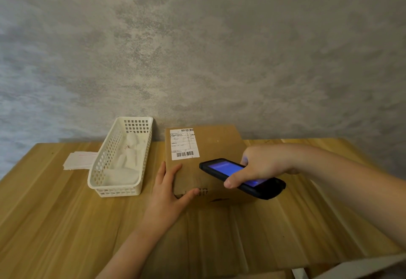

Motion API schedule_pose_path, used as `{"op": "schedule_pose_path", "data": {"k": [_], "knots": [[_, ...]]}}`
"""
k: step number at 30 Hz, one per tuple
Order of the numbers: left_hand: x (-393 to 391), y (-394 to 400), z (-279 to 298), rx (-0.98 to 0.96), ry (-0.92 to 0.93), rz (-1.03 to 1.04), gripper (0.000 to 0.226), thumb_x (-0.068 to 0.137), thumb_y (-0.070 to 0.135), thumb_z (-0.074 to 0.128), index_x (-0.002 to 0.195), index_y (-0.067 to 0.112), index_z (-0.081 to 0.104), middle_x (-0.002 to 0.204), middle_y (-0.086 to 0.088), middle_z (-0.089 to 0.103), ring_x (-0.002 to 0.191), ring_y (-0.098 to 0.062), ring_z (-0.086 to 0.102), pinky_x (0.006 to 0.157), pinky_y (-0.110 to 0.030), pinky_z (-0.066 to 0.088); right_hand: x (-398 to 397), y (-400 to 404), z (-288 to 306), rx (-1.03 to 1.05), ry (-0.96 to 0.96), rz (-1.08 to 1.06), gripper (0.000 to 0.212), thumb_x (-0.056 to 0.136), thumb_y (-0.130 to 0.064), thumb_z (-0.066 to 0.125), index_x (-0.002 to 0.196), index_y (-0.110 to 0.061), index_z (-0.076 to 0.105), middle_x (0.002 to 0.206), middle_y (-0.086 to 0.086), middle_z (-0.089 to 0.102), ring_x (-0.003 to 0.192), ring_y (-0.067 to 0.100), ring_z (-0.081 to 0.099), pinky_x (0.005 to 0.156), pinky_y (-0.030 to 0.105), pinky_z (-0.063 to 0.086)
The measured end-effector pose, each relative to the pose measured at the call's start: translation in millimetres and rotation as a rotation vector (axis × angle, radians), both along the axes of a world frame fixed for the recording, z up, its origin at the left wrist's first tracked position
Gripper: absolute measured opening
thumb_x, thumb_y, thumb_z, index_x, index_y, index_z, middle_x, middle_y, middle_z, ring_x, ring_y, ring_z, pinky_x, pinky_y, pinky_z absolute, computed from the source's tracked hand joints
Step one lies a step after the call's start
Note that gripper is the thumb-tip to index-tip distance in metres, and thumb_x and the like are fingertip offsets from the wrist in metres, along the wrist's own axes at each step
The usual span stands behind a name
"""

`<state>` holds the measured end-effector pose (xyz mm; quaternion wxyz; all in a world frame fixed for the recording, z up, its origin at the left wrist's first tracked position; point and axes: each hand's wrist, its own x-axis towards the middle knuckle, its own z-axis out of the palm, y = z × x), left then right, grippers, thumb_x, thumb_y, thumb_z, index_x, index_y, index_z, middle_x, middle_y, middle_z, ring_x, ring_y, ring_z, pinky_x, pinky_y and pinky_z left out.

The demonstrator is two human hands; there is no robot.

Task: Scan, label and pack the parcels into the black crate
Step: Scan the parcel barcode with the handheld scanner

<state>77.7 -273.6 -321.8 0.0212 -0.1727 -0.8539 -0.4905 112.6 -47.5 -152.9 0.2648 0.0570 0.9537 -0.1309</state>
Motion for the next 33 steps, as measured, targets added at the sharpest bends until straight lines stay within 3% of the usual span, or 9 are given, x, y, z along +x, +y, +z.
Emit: {"op": "schedule_pose_path", "data": {"k": [5, 12, 16, 20, 23, 28, 31, 33], "knots": [[-2, 1, -3, 0.008, 0.043, 0.012, 0.068, 0.070, 0.060, 0.070, 0.127, 0.034, 0.044, 0.156, 0.001, 0.028, 0.148, -0.002, 0.005, 0.107, -0.023, 0.024, -3, -1, 1, 0.031, 0.018, 0.042, 0.085, 0.042, -0.090, 0.061, 0.078, -0.013, 0.063, 0.066, 0.000, 0.053, 0.062, 0.018, 0.049, 0.062, 0.034, 0.033], [-2, 1, -4, 0.006, 0.027, 0.032, 0.068, 0.072, 0.050, 0.078, 0.125, 0.035, 0.039, 0.160, 0.002, 0.020, 0.147, -0.004, 0.011, 0.109, -0.022, 0.023, -4, 1, 2, 0.027, 0.009, 0.055, 0.083, 0.043, -0.092, 0.057, 0.075, -0.015, 0.060, 0.066, 0.002, 0.050, 0.061, 0.019, 0.046, 0.063, 0.036, 0.030], [-3, 1, -5, 0.026, 0.014, 0.044, 0.069, 0.070, 0.048, 0.081, 0.123, 0.031, 0.040, 0.161, -0.001, 0.018, 0.136, 0.002, 0.018, 0.106, -0.021, 0.026, -3, 4, 7, 0.027, 0.006, 0.035, 0.079, 0.050, -0.089, 0.059, 0.074, -0.014, 0.062, 0.065, 0.001, 0.051, 0.059, 0.017, 0.046, 0.062, 0.034, 0.031], [-3, 1, -6, 0.033, 0.003, 0.042, 0.070, 0.069, 0.049, 0.080, 0.122, 0.030, 0.039, 0.161, 0.001, 0.017, 0.143, -0.009, 0.025, 0.105, -0.021, 0.029, -1, 5, 11, 0.006, -0.008, 0.030, 0.081, 0.044, -0.090, 0.060, 0.073, -0.014, 0.063, 0.064, 0.001, 0.053, 0.057, 0.017, 0.047, 0.063, 0.034, 0.032], [-4, 1, -8, 0.036, 0.001, 0.039, 0.071, 0.067, 0.053, 0.079, 0.122, 0.031, 0.038, 0.161, 0.002, 0.017, 0.144, -0.014, 0.028, 0.106, -0.024, 0.032, 2, 4, 16, 0.008, -0.014, 0.047, 0.072, 0.054, -0.086, 0.062, 0.067, -0.015, 0.059, 0.059, -0.001, 0.048, 0.052, 0.015, 0.043, 0.061, 0.033, 0.030], [-4, 1, -6, 0.049, -0.006, 0.032, 0.074, 0.058, 0.069, 0.070, 0.116, 0.036, 0.037, 0.159, 0.003, 0.019, 0.140, -0.010, 0.030, 0.109, -0.034, 0.039, 8, 0, 23, 0.020, -0.004, 0.050, 0.069, 0.060, -0.082, 0.064, 0.065, -0.014, 0.054, 0.054, -0.002, 0.047, 0.051, 0.014, 0.042, 0.060, 0.030, 0.031], [-4, 1, -6, 0.063, 0.004, 0.032, 0.073, 0.060, 0.064, 0.072, 0.116, 0.032, 0.038, 0.153, 0.010, 0.021, 0.134, 0.000, 0.026, 0.106, -0.027, 0.036, 11, -1, 25, 0.040, 0.006, 0.045, 0.070, 0.060, -0.082, 0.064, 0.066, -0.013, 0.057, 0.054, -0.002, 0.049, 0.053, 0.014, 0.045, 0.061, 0.030, 0.033], [-4, 1, -7, 0.063, 0.009, 0.032, 0.071, 0.063, 0.059, 0.076, 0.117, 0.032, 0.037, 0.149, 0.014, 0.021, 0.133, -0.001, 0.029, 0.104, -0.027, 0.038, 13, 0, 26, 0.056, 0.010, 0.042, 0.071, 0.059, -0.083, 0.063, 0.067, -0.013, 0.057, 0.054, -0.002, 0.049, 0.054, 0.014, 0.045, 0.062, 0.030, 0.033]]}}
